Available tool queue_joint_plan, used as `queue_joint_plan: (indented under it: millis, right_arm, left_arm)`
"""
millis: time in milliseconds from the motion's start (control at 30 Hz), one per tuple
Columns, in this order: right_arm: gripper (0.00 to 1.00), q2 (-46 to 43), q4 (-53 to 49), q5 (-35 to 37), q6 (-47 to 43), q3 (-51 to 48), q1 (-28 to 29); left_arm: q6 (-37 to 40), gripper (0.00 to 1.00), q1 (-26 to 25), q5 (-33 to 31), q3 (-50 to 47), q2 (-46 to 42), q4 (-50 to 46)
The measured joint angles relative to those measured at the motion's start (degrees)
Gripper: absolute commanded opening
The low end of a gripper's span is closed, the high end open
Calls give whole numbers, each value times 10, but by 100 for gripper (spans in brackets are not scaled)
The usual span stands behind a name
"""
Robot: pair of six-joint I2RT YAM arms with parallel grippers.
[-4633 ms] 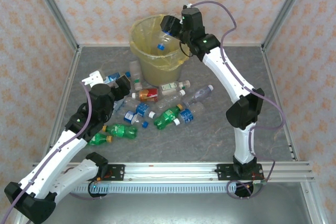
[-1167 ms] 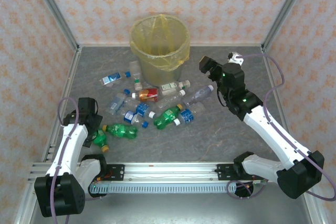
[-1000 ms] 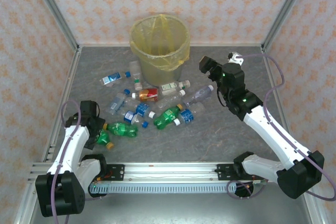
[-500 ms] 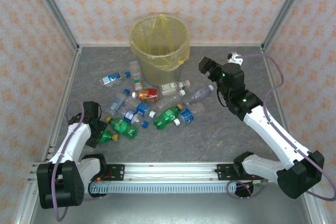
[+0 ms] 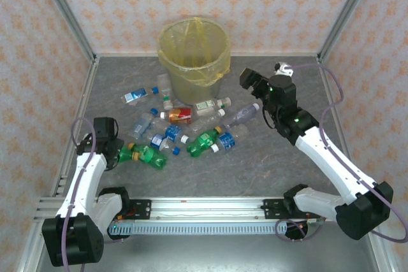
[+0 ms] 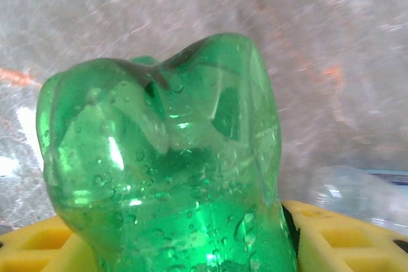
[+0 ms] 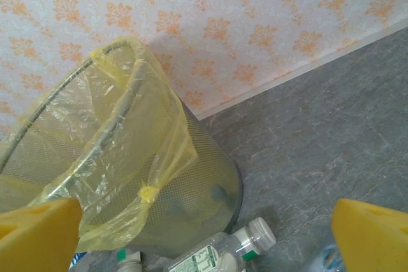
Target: Put the plastic bottles in the bin
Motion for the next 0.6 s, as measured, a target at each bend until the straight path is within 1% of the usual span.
queue_joint_plan:
  millis: [233,400,467,600]
  right_arm:
    - [100,24,-1,-19,0,27,0]
    - [100,32,-1,-29,4,46,0]
    - [100,32,-1,-31,5,52,0]
    - [100,32,-3,-35,7,61,0]
  left_arm:
    - [17,57,0,0,105,2,14]
    - [30,56,-6,-1,182,34,46]
    - [32,56,-26,-8,222,59,56]
    - [44,56,-95,-31,317,120,85]
